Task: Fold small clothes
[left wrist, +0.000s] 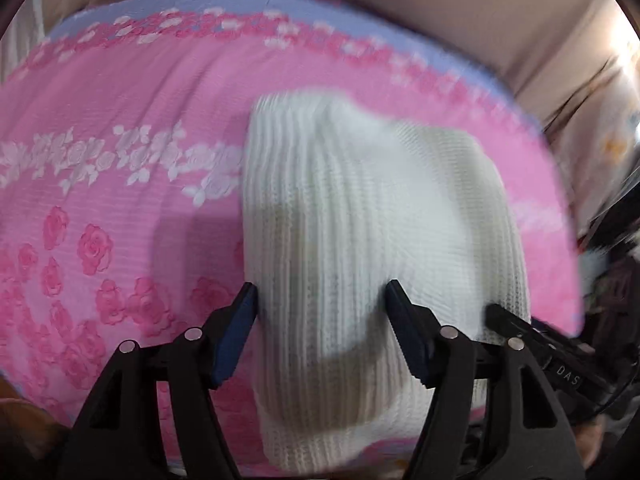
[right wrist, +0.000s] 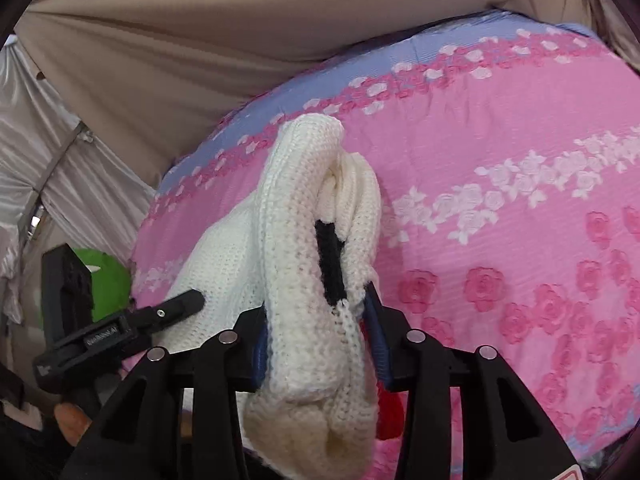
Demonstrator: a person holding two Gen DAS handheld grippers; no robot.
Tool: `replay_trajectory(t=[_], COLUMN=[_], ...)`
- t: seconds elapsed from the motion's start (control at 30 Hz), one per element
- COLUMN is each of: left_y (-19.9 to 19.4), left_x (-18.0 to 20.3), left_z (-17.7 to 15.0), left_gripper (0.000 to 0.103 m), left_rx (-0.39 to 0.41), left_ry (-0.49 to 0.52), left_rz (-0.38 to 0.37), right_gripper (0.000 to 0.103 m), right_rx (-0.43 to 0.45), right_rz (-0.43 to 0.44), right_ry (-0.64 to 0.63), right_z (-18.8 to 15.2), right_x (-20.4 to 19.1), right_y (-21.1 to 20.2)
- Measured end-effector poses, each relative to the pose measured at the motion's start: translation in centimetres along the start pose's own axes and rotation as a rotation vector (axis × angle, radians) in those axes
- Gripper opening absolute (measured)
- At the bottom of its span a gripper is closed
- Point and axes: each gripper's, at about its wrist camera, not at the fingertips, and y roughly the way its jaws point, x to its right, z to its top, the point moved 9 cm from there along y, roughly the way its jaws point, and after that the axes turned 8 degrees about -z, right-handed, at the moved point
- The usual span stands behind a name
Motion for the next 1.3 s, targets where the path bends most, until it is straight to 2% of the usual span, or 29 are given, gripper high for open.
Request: replay_trajectory(t=[0.1,0.13,0.17,0.2,0.27,0.33,0.37,0.43,0.53,0.6,0.67,0.73,0.83,0.9,0.93,1.0,1.03,1.1,1.17,1.2,1.3], left_y=[-1.9,-2.8,-3.6,-4.4,-4.9,-4.2,-3.6,-3.0,-3.5,-4.1,-4.6,-4.8,-5.3,-5.5,-5.6,-5.5,-5.5,-5.6,-5.8,-5.8,-5.3], left_x=[0.5,0.6,0.7,0.8,0.5,0.5,0.5,0.4,0.6,0.7,0.9,1.2,1.6,1.7,1.7,1.8,1.8,1.7,1.5,1.3,0.6], left_z=[-0.4,-0.5,-0.6,-0.7,-0.6,-1.0,-1.4,-1.6,-1.7,-1.6,-1.7,-2.1,-2.2,-2.2,-2.2,-2.3,-2.3,-2.4,-2.4,-2.5,-2.9], left_gripper=[0.063,0.064,0.065,0.067,0.067,0.067,0.067,0.069,0.069,0.069,0.069,0.069,0.07,0.072,0.072,0.072,0.072,0.072,0.072,0.072,0.072], left_rx=[0.031,0.034,0.044,0.063,0.077,0.061,0.038,0.032,0.04,0.049,0.057,0.052,0.058,0.065,0.066,0.065,0.064,0.062,0.069,0.07,0.055], left_ry=[-0.007,-0.005,-0.001,0.006,0.014,0.031,0.039,0.046,0.042,0.04,0.032,0.029,0.046,0.052,0.052,0.049,0.046,0.04,0.038,0.034,0.02], left_rz=[0.025,0.038,0.05,0.063,0.116,0.155,0.173,0.188,0.2,0.207,0.21,0.206,0.232,0.242,0.245,0.247,0.247,0.247,0.253,0.256,0.266], right_gripper=[0.049,0.049,0.049,0.048,0.047,0.034,0.024,0.014,0.002,0.002,0.003,0.003,0.004,0.009,0.011,0.023,0.024,0.02,0.003,0.003,0.002], right_rx=[-0.19,-0.181,-0.165,-0.136,-0.034,0.028,0.033,0.0,-0.135,-0.135,-0.101,-0.044,-0.071,-0.094,-0.103,-0.11,-0.118,-0.146,-0.144,-0.133,-0.015], right_rz=[-0.157,-0.088,-0.074,-0.089,-0.121,-0.118,-0.107,-0.091,-0.18,-0.167,-0.164,-0.151,-0.207,-0.234,-0.22,-0.175,-0.171,-0.183,-0.15,-0.13,-0.093], right_ry=[-0.015,0.048,0.097,0.119,0.08,0.012,-0.02,-0.093,-0.171,-0.143,-0.119,-0.17,-0.26,-0.243,-0.199,-0.139,-0.139,-0.148,-0.168,-0.169,-0.17], right_z=[-4.3,-4.7,-4.7,-4.3,-3.0,-2.2,-2.3,-3.0,-5.7,-5.6,-4.5,-3.8,-5.2,-5.9,-5.9,-5.4,-5.0,-4.9,-4.1,-3.5,-0.7], right_x=[4.6,5.1,5.4,5.5,4.6,3.1,2.5,1.2,2.9,3.6,2.8,1.1,0.7,2.1,2.6,3.2,3.2,3.2,2.3,1.7,-0.1], right_y=[4.1,3.8,2.9,1.3,-2.6,-5.0,-5.2,-3.6,2.3,2.8,0.3,-2.1,-1.5,-0.7,-0.3,-0.2,0.3,1.7,2.0,1.5,-2.5])
